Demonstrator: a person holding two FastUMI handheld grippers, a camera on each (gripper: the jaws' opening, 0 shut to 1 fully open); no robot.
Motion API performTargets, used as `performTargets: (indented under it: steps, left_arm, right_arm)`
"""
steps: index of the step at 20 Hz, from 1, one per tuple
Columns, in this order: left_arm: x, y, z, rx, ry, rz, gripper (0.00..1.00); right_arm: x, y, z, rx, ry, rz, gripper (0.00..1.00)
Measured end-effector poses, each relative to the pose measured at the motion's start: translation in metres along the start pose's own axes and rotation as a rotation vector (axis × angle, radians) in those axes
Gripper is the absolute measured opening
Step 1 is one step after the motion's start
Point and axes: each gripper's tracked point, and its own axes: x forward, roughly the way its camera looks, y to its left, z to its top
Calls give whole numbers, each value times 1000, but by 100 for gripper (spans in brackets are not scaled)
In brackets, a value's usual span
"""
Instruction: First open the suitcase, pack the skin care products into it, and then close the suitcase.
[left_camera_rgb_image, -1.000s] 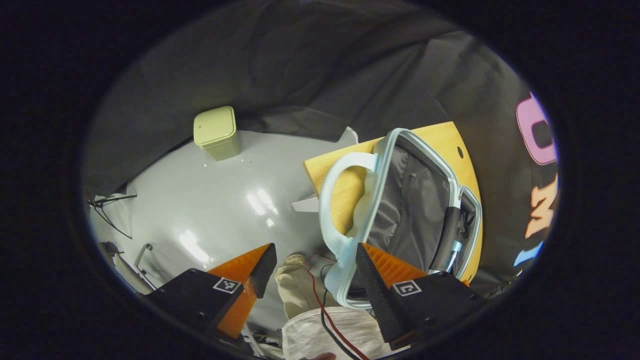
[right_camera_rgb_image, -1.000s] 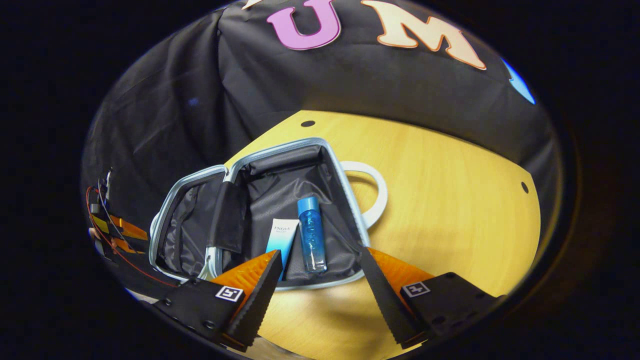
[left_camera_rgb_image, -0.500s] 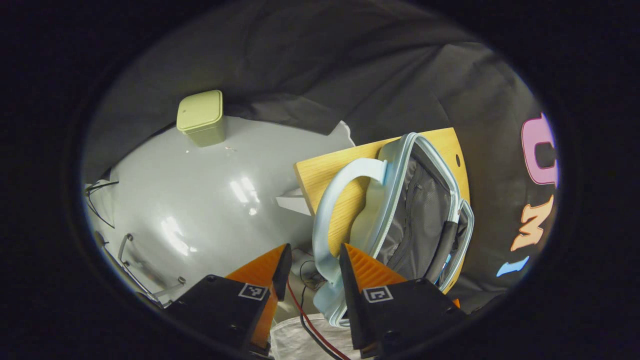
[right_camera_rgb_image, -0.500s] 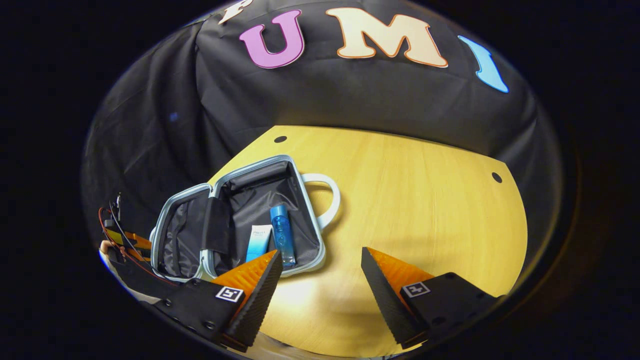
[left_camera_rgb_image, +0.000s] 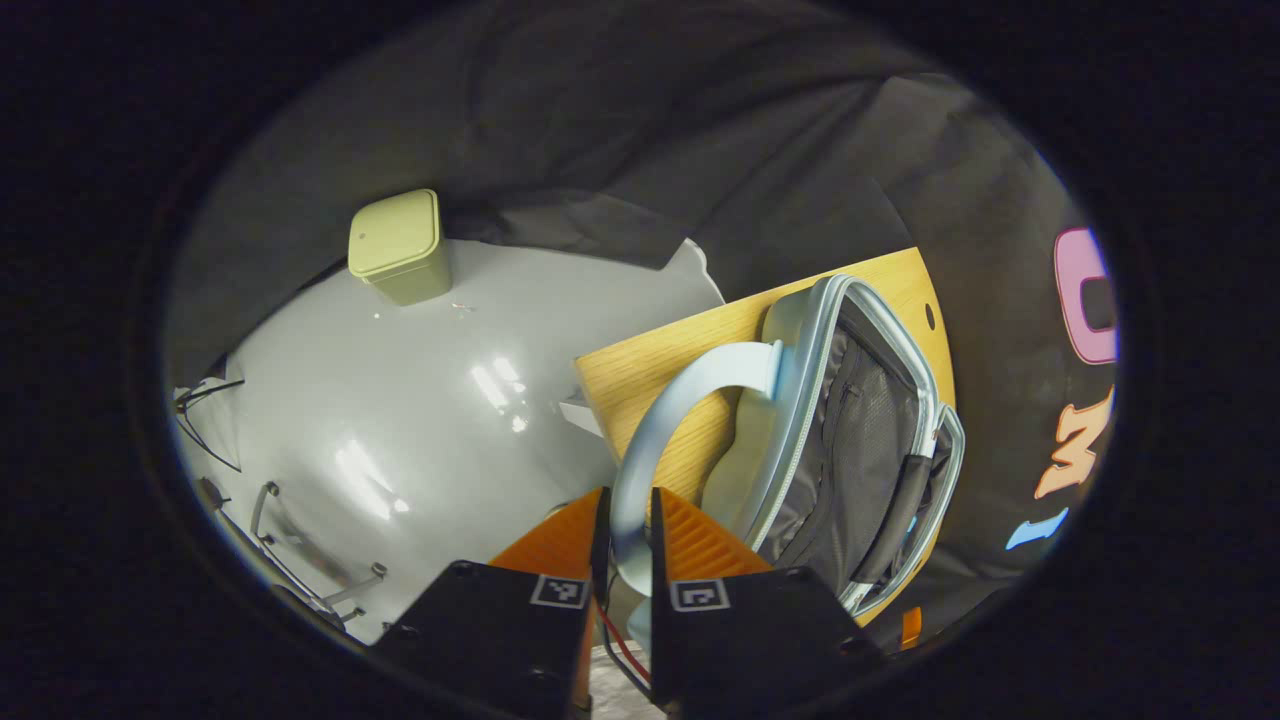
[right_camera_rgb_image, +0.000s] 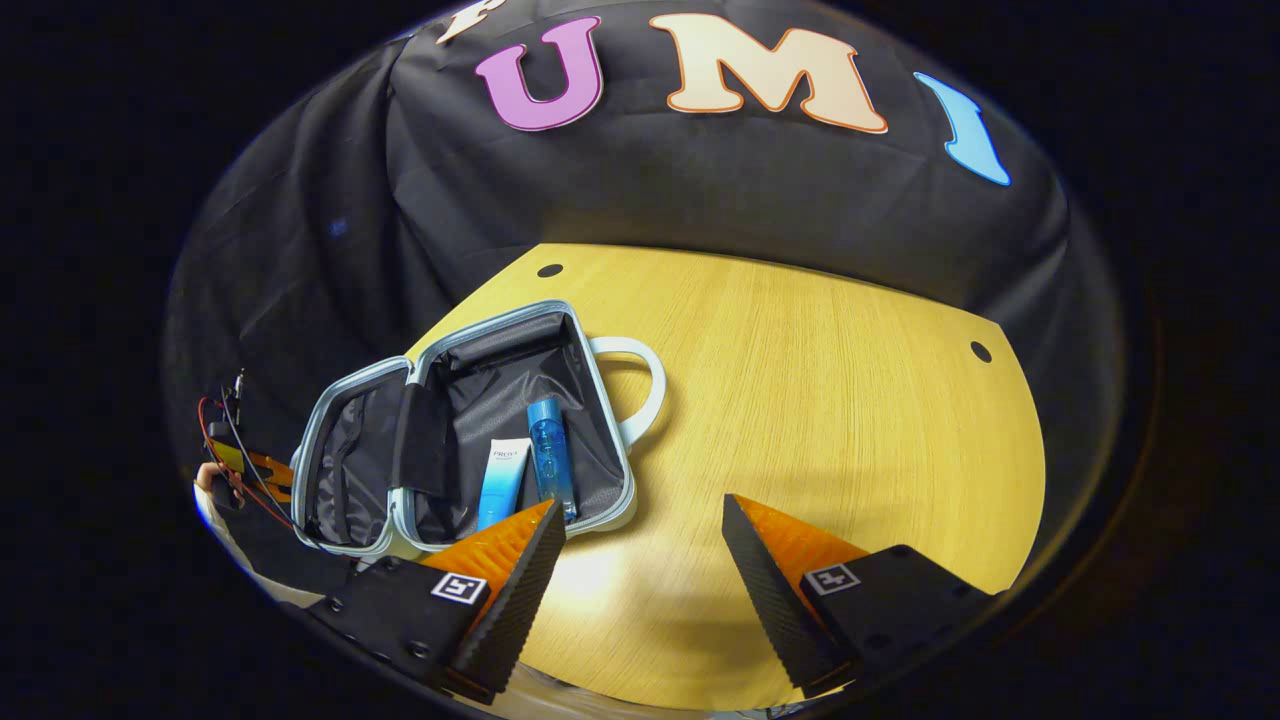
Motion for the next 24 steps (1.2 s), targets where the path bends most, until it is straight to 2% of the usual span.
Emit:
performTargets:
  steps: [1,2,3,4,8,9,10,13,17,20,22,24]
  left_arm:
    - [2,1,1,2,2,-2,14]
    - [5,1,2,1,6,0,14]
    - [6,1,2,-5,8,-6,10]
    - [9,0,1,-16,16,-11,13]
    - [10,-3,2,-89,30,-77,10]
    - [8,-5,2,-88,30,-95,8]
    - [6,-7,2,-76,27,-111,7]
    - [-7,-18,1,-18,13,-135,0]
    - [-23,-28,3,-12,-3,-115,2]
    - [-43,-44,6,-45,-26,-156,2]
    - [-62,-53,9,-58,-53,-186,2]
    - [-82,-67,9,-53,-79,-220,2]
  right_arm:
    - [0,0,-1,2,3,0,95]
    - [0,0,-1,1,6,-1,99]
    - [1,0,-1,0,8,-1,95]
    - [2,0,-1,-1,9,-2,95]
    - [5,1,-1,6,15,-1,95]
    - [6,2,0,8,15,1,99]
    - [8,3,-1,8,16,3,95]
    - [11,5,1,10,20,11,99]
    - [15,7,4,11,17,20,99]
    - [16,4,4,3,18,19,99]
    - [11,-2,5,9,12,23,95]
    - [11,-3,5,20,5,28,99]
